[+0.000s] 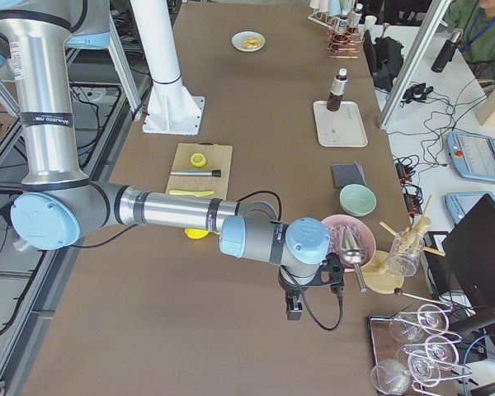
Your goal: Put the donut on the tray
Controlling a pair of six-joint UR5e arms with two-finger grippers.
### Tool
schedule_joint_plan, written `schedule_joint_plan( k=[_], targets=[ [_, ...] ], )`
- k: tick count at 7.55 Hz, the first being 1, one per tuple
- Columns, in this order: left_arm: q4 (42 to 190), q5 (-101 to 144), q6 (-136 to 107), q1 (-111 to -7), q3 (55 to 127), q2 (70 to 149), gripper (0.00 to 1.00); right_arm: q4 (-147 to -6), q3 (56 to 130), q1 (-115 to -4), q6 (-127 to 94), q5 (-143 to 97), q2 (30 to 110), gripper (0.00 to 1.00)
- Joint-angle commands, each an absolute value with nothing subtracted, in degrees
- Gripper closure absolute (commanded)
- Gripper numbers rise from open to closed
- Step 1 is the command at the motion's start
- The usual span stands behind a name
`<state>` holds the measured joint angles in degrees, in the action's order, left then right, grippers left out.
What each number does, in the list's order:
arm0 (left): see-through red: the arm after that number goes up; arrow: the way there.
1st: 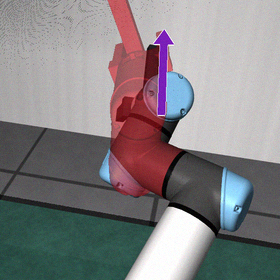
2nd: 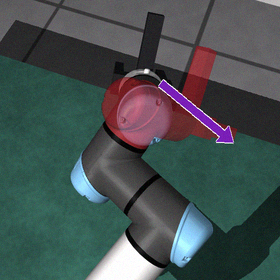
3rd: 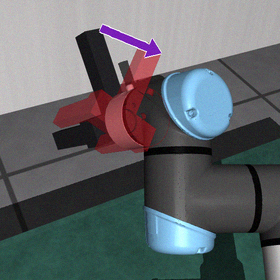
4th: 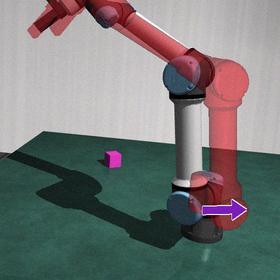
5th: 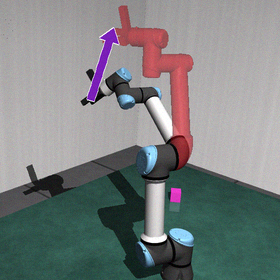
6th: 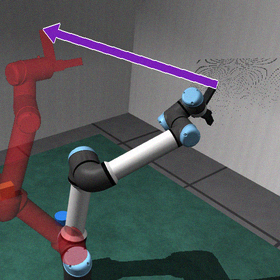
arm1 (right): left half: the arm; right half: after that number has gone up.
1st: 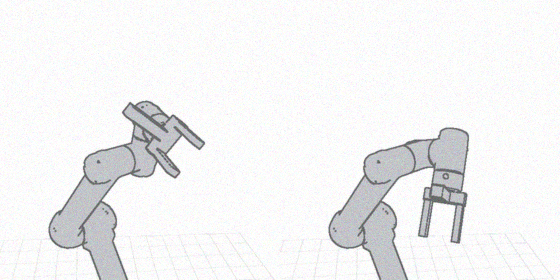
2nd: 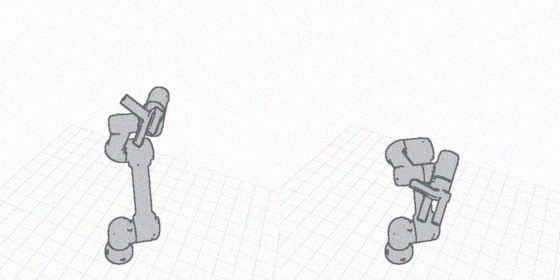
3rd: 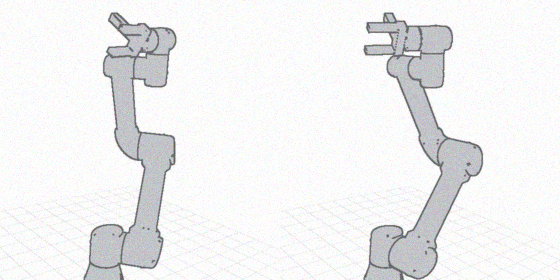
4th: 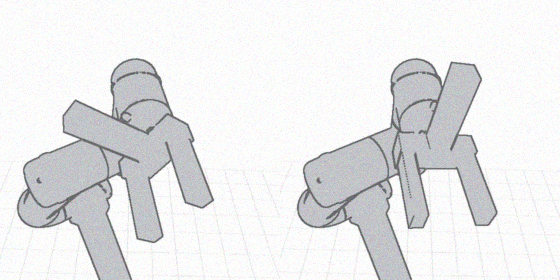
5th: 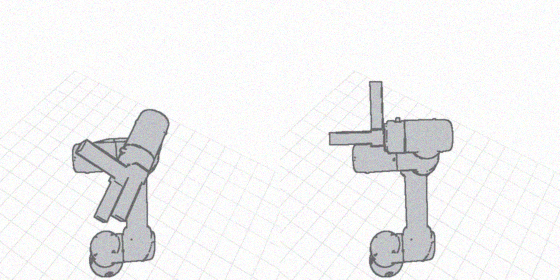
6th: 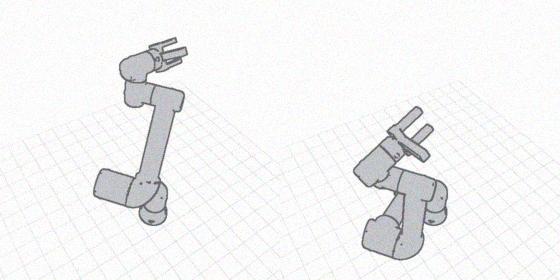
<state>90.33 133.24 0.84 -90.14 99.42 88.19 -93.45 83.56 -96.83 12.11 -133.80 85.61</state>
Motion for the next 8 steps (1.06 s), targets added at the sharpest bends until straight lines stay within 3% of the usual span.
schedule_joint_plan(
  k=[1, 8],
  targets=[
    [92.45, 133.33, 1.32, -90.26, 99.92, 87.63, 0.02, -93.34, 87.59, -96.68, 12.13, -132.6, 85.43, 0.0],
    [109.32, 141.42, -2.26, -86.42, 98.62, 77.62, 0.01, -93.25, 91.41, -92.38, 11.78, -128.85, 86.57, 0.0]
  ],
)
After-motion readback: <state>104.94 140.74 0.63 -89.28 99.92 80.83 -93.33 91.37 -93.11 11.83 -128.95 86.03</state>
